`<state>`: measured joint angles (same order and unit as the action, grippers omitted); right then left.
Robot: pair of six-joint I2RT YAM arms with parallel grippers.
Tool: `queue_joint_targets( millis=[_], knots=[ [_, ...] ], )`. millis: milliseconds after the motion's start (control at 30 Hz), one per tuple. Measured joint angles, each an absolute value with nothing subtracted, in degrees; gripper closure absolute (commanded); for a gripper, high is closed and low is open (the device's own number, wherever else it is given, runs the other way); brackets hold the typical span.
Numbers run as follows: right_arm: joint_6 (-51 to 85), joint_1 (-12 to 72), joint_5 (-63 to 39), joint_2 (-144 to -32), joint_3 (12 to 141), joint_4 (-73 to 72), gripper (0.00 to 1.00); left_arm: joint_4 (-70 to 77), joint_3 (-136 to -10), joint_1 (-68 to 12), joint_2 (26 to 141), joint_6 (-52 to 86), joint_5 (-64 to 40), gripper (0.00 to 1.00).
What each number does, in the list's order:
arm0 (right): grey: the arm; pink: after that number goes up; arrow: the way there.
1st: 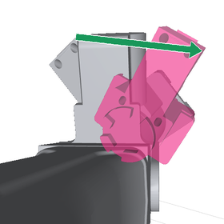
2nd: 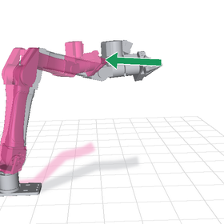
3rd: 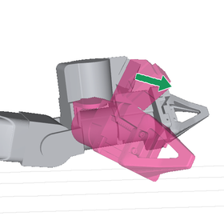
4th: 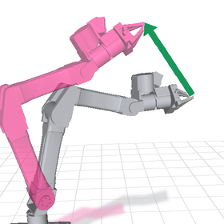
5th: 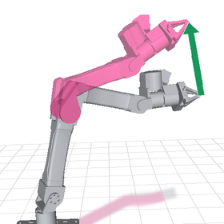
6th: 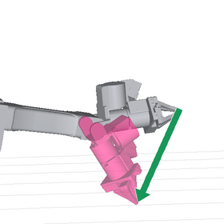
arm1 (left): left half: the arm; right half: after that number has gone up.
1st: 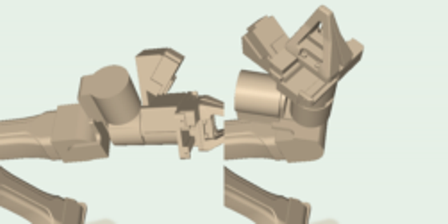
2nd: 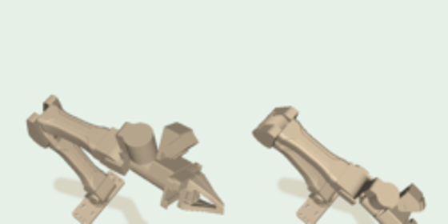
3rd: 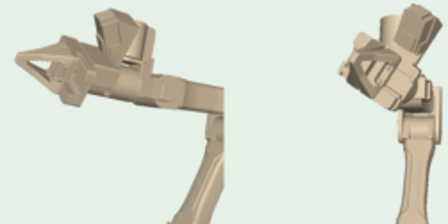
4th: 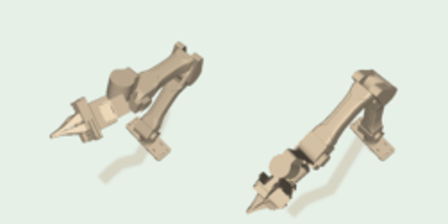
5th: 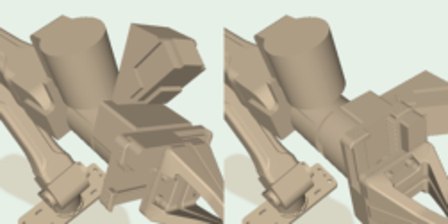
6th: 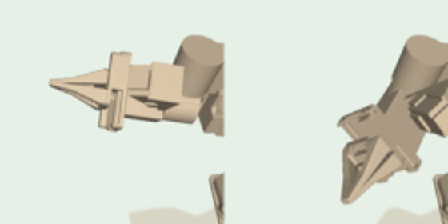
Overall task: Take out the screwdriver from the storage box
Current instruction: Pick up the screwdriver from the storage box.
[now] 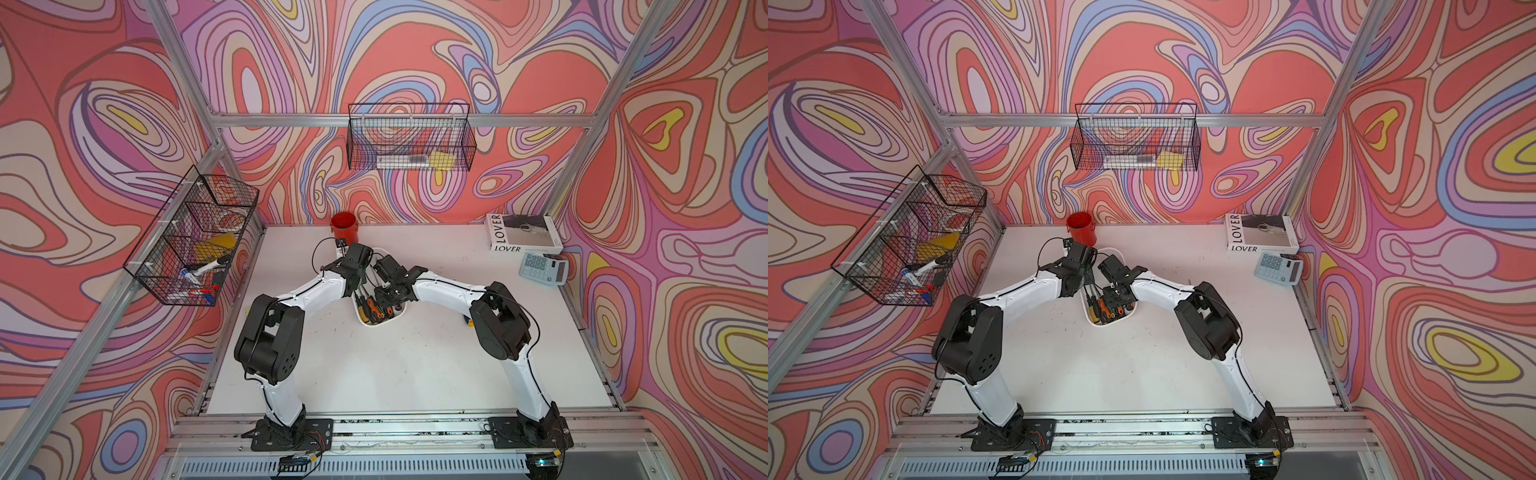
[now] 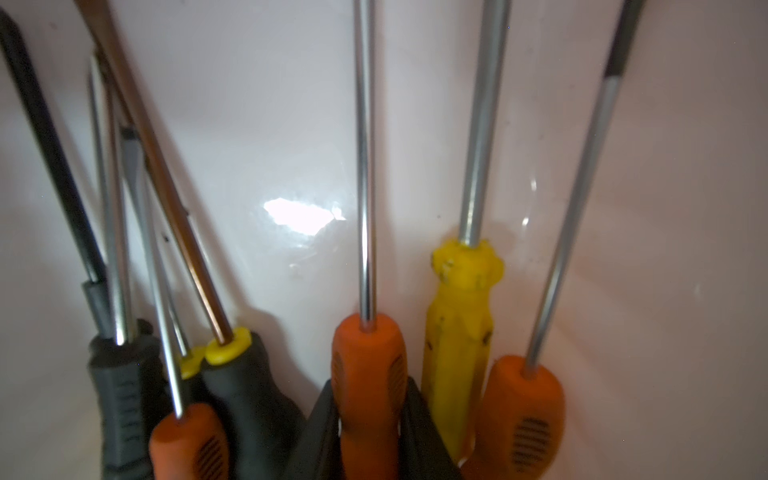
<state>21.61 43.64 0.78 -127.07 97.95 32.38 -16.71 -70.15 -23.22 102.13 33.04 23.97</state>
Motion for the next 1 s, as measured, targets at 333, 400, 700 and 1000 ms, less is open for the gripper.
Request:
queue_joint_targets(
  millis=[333, 400, 700, 1000],
  knots=[
    [23.03, 43.64, 2.04, -122.04, 91.22, 28.45, 1.00, -16.73, -70.15, -23.81, 102.13, 33.04, 23.14, 1.00],
    [23.03, 43.53, 2.39, -120.86, 90.96, 28.38, 1.00, -16.73, -70.15, -23.75, 102.13, 33.04, 23.16, 1.00],
    [22.96, 42.94, 2.68, -116.05, 90.85, 27.35, 1.00, -16.73, -70.17, -23.64, 102.13, 33.04, 23.16, 1.00],
    [22.50, 42.02, 3.75, -110.63, 90.21, 28.16, 1.00, -16.73, -70.17, -23.64, 102.28, 33.04, 23.16, 1.00]
  ],
)
